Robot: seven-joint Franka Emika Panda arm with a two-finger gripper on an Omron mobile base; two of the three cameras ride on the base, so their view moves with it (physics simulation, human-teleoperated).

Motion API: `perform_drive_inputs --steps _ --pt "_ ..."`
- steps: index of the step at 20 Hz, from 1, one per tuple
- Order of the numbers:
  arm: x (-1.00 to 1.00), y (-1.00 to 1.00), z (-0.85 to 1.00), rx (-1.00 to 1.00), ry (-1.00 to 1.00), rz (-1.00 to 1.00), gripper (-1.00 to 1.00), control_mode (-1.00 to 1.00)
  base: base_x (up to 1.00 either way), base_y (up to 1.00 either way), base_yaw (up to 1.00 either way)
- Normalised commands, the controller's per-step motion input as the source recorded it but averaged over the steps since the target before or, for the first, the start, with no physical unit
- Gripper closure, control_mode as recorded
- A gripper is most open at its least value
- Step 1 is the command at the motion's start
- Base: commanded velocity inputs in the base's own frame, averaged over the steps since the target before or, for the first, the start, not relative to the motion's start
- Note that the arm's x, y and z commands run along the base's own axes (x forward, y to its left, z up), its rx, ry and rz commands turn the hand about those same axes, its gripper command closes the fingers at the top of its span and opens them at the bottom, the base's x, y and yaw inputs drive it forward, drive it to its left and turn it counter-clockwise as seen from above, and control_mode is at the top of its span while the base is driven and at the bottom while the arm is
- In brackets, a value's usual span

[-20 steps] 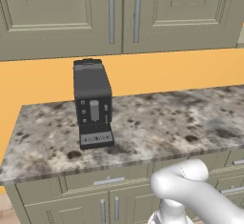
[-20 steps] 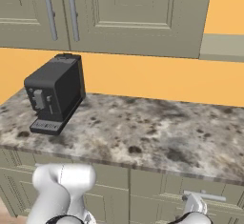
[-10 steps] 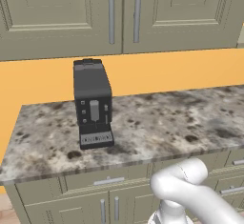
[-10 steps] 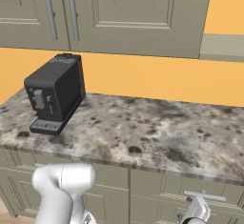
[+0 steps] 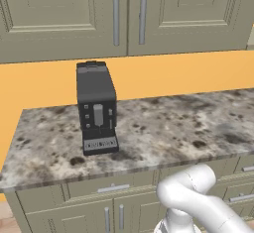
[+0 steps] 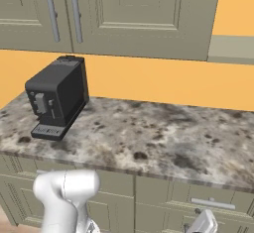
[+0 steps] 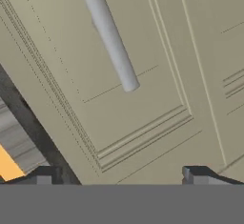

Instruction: Take the pizza cutter from the drawer on the right and place it on the dining counter for cutting.

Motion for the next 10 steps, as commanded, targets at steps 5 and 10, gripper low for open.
perform_drive_inputs --steps 5,10 --pt "0.15 -0.22 -0.09 0.09 -0.04 0.0 -1.0 -1.0 0.0 0.0 0.0" --pt "0.45 0.0 0.0 0.0 -0.02 -0.05 -1.0 -1.0 0.0 0.0 0.0"
